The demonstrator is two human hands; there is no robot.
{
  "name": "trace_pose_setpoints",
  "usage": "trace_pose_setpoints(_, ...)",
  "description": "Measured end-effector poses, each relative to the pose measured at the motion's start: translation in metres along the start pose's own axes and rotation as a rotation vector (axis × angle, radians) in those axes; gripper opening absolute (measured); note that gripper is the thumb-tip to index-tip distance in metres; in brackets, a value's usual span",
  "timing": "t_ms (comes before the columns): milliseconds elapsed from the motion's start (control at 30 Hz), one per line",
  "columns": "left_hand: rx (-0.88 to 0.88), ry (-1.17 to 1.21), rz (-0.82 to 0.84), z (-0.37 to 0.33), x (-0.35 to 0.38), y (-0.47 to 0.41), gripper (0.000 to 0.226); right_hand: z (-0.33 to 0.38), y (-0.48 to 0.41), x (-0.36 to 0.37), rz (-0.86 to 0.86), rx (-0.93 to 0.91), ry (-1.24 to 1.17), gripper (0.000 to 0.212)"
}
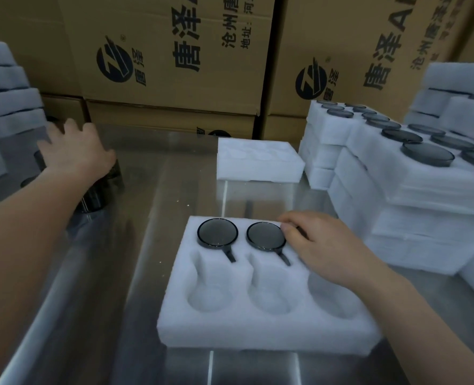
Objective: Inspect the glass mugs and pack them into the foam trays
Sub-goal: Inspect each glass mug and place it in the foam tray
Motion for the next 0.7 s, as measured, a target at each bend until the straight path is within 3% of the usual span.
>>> trace_pose_setpoints(467, 0.074, -0.049, -0.061, 0.019, 0.016, -0.022, 0.009, 0.000, 0.000, -0.001, 0.029, 0.024, 0.000, 0.027)
trace_pose_setpoints(600, 0.062, 0.050, 0.030, 0.030, 0.034, -0.042, 0.010, 0.000, 0.000, -0.001, 0.015, 0.016, -0.002, 0.026)
trace_pose_setpoints(700, 0.077, 0.039, -0.068, 0.033, 0.041, -0.046, 0.003, 0.000, 0.000, -0.001, 0.016, 0.013, 0.003, 0.026)
Point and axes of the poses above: each hand's wrist, its own y-axis away from the middle knuckle, its own x-axis out of the palm, z = x × y, the point moved 1 cm from there along -y, towards the middle knuckle, and after that the axes turned 5 degrees about -x, right-handed, at the moved point
